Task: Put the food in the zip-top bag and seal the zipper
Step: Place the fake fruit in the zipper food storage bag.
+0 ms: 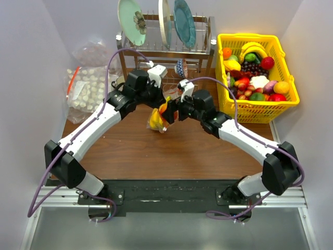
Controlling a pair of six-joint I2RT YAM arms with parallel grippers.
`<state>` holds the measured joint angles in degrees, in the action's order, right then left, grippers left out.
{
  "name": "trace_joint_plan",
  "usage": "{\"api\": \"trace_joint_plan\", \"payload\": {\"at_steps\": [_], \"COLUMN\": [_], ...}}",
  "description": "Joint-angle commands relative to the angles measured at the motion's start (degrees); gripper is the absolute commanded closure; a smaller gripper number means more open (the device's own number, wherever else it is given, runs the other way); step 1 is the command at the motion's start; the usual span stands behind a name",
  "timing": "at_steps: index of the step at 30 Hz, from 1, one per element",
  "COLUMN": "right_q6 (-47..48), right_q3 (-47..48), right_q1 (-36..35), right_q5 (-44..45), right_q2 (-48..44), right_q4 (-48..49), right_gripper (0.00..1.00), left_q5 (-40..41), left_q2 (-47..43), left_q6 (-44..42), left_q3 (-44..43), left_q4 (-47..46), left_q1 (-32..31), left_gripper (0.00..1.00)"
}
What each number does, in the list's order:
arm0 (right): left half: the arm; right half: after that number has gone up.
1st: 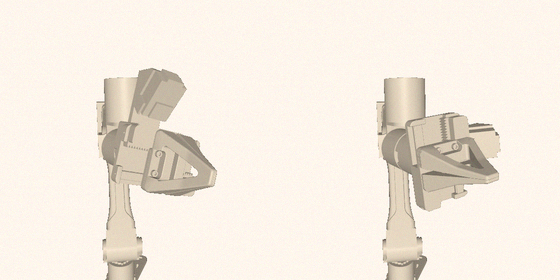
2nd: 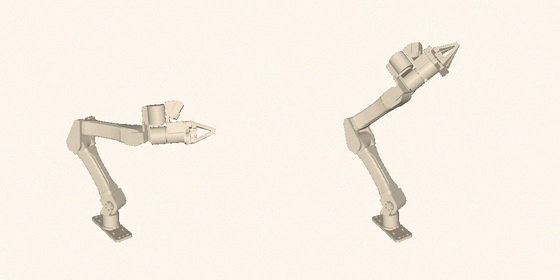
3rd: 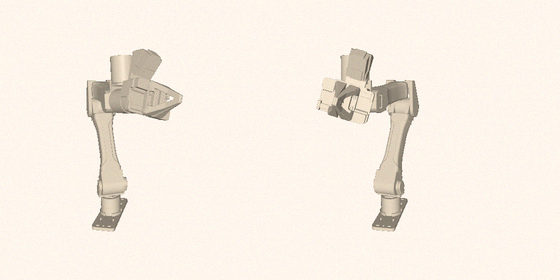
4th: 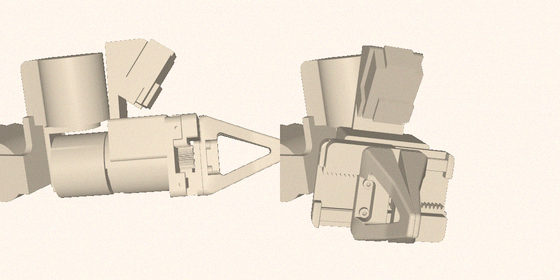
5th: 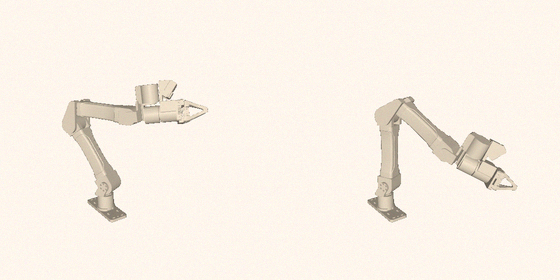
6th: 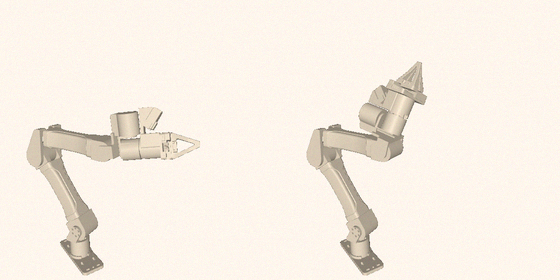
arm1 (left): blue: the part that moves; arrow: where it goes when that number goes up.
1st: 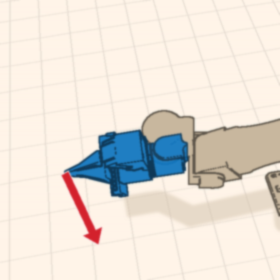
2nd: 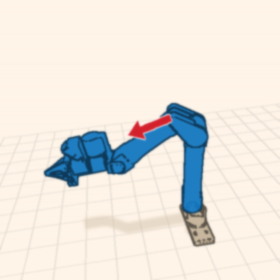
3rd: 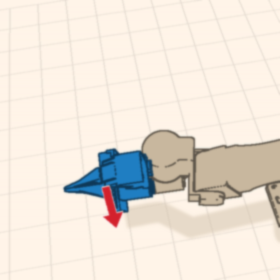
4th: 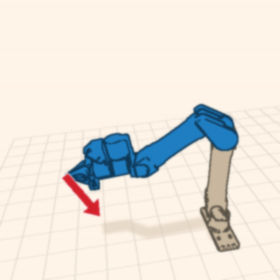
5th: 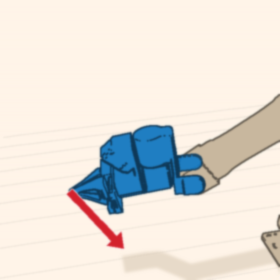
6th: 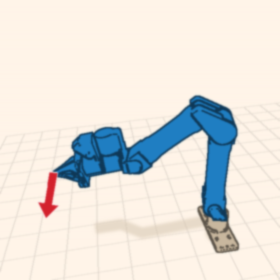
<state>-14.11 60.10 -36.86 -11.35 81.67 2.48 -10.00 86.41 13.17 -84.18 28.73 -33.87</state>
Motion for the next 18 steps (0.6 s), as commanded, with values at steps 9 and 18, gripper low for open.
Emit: {"api": "trace_joint_plan", "payload": {"at_steps": [9,18], "right_q6": [2.07,1.11], "right_q3": [5.37,12.41], "right_q1": [0.04,3.62], "right_q5": [9.5,25.84], "right_q2": [-6.43,-10.48], "right_q4": [-7.64,-19.07], "right_gripper": [0.02,0.01], "left_q5": [-2.13,-3.18], "left_q2": [-2.3,-3.35], "left_q6": [0.46,-0.42], "left_q3": [0.77,2.97], "left_q4": [-2.8,-4.74], "left_q1": [-0.41,-0.41], "left_gripper": [1.0,1.0]}}
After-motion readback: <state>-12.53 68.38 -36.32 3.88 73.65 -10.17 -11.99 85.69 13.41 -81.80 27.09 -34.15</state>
